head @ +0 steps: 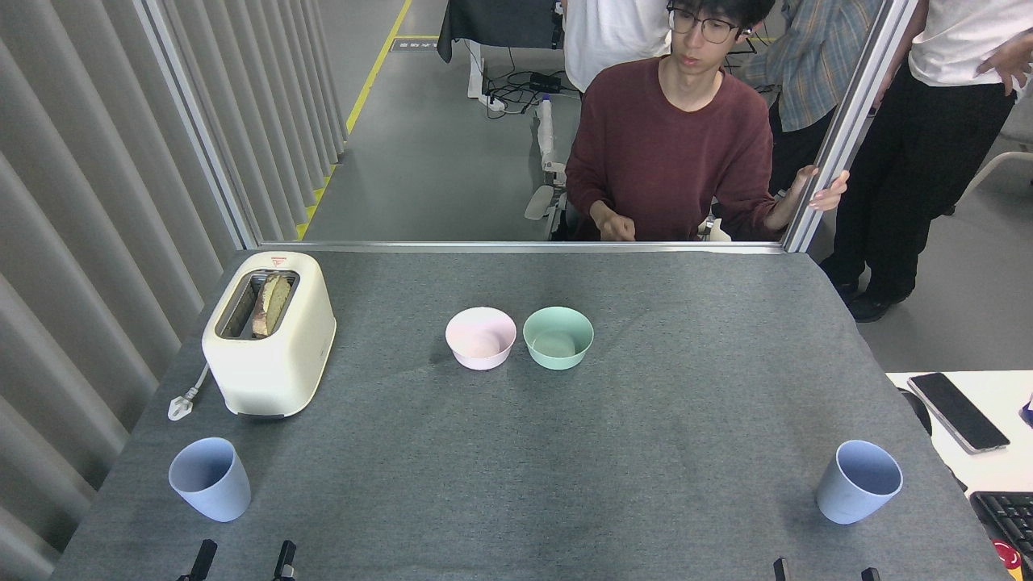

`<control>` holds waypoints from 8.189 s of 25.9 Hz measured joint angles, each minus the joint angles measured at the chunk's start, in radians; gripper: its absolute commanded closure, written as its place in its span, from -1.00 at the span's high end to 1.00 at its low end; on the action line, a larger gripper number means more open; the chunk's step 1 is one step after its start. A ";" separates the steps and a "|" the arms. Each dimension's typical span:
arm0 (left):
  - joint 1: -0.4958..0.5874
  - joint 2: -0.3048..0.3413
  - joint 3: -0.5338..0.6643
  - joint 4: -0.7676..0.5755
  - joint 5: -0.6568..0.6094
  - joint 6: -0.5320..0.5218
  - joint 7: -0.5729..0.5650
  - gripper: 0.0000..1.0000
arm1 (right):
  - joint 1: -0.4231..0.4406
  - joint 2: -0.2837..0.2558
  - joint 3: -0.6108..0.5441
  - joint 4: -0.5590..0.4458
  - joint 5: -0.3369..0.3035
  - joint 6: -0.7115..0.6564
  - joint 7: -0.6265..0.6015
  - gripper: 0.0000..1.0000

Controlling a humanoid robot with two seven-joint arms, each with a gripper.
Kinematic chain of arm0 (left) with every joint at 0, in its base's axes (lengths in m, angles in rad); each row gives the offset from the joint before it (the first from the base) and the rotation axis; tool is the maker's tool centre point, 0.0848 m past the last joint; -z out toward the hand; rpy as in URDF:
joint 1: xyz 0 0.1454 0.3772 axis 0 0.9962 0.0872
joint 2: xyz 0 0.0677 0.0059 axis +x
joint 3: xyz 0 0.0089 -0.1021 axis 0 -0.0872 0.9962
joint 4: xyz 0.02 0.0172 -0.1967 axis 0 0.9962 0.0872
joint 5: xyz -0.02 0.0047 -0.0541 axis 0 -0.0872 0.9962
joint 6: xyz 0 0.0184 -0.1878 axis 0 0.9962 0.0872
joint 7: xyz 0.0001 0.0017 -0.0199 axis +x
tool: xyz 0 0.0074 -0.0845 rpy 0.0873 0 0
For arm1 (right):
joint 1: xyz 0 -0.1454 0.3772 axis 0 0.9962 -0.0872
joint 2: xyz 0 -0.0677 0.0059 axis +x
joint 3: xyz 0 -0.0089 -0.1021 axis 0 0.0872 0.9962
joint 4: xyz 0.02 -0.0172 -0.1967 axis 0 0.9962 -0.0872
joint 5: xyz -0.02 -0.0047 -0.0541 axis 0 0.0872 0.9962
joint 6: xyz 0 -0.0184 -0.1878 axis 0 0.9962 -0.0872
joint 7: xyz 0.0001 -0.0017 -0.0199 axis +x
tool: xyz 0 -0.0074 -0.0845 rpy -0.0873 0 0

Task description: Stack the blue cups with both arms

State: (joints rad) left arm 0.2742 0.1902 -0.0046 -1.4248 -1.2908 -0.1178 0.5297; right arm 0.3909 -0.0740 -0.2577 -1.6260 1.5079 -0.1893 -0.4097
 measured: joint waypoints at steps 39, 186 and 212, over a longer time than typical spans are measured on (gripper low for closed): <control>-0.367 0.023 0.005 0.501 0.016 0.118 0.015 1.00 | -0.008 -0.001 0.010 0.005 0.006 -0.002 0.000 1.00; -0.074 0.039 0.083 0.130 0.105 -0.105 -0.008 1.00 | -0.309 -0.082 0.008 0.176 -0.023 -0.165 0.001 -0.08; -0.061 0.045 0.097 0.136 0.107 -0.105 -0.005 0.99 | -0.217 0.113 0.543 -0.048 0.278 -0.112 0.214 0.00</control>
State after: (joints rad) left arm 0.2134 0.2354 0.0920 -1.2890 -1.1842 -0.2227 0.5249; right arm 0.1741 0.0390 0.2855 -1.6742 1.7856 -0.3012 -0.1957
